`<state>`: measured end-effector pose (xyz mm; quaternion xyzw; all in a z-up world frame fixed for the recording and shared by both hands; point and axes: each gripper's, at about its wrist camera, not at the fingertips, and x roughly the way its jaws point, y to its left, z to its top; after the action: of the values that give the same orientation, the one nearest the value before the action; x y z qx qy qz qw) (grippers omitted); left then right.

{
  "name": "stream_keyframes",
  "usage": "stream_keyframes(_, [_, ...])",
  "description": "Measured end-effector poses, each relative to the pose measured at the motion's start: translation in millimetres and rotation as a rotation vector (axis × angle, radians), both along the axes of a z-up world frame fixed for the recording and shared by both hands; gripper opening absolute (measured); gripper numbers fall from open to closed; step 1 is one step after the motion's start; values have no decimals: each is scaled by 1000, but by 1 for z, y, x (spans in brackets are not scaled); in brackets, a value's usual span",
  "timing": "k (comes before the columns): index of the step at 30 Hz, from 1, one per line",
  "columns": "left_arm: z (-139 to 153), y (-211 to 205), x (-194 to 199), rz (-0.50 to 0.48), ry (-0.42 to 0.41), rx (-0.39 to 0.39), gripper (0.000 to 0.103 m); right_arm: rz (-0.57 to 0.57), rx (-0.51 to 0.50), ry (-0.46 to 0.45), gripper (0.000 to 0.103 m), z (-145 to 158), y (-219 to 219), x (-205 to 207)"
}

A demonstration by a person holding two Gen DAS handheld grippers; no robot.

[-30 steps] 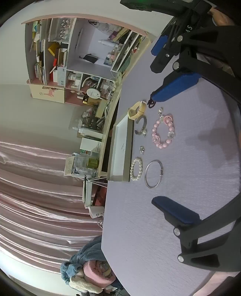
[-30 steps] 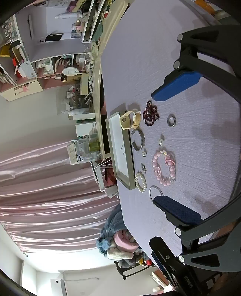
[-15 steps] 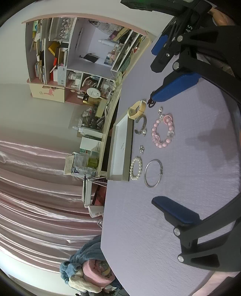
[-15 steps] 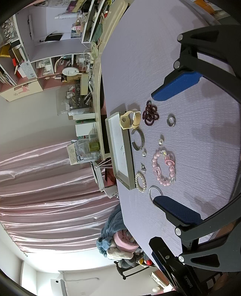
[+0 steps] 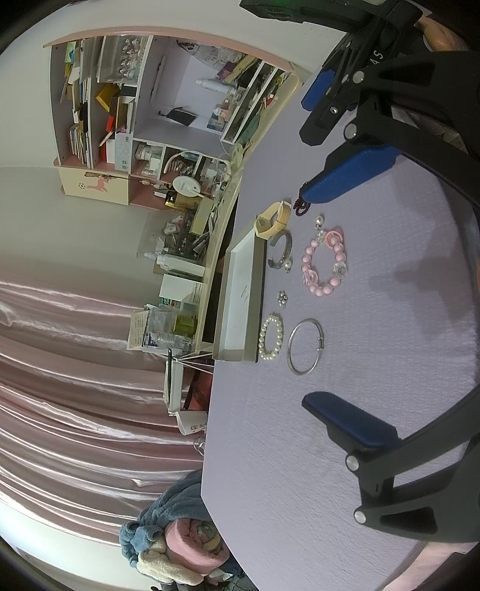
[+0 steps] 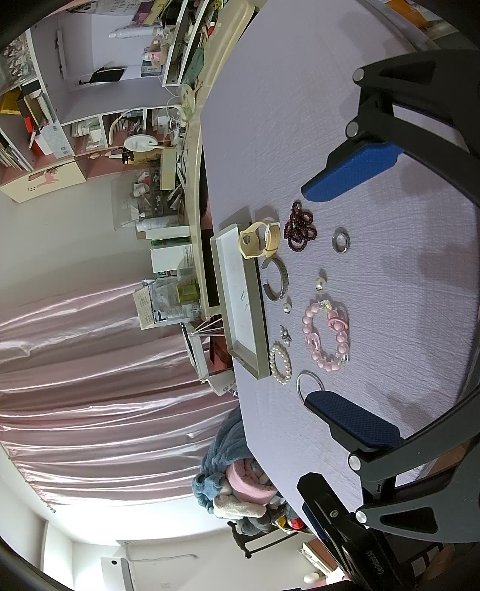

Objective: Organize jewelry

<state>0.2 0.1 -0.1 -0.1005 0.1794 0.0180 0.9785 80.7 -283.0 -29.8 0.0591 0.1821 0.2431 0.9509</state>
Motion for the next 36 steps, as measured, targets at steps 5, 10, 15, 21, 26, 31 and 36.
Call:
stream_keyframes(5, [0, 0, 0, 0, 0, 0, 101, 0, 1, 0, 102, 0, 0, 0])
stream_keyframes(10, [0, 0, 0, 0, 0, 0, 101, 0, 1, 0, 102, 1, 0, -1])
stream_keyframes(15, [0, 0, 0, 0, -1, 0, 101, 0, 1, -1, 102, 1, 0, -2])
stream_keyframes(21, [0, 0, 0, 0, -1, 0, 101, -1, 1, -2, 102, 2, 0, -2])
stream_keyframes(26, [0, 0, 0, 0, -3, -1, 101, 0, 0, -1, 102, 3, 0, -2])
stream_keyframes(31, [1, 4, 2, 2, -4, -2, 101, 0, 1, -2, 102, 4, 0, -2])
stream_keyframes(36, [2, 3, 1, 1, -4, -1, 101, 0, 1, -3, 102, 5, -1, -3])
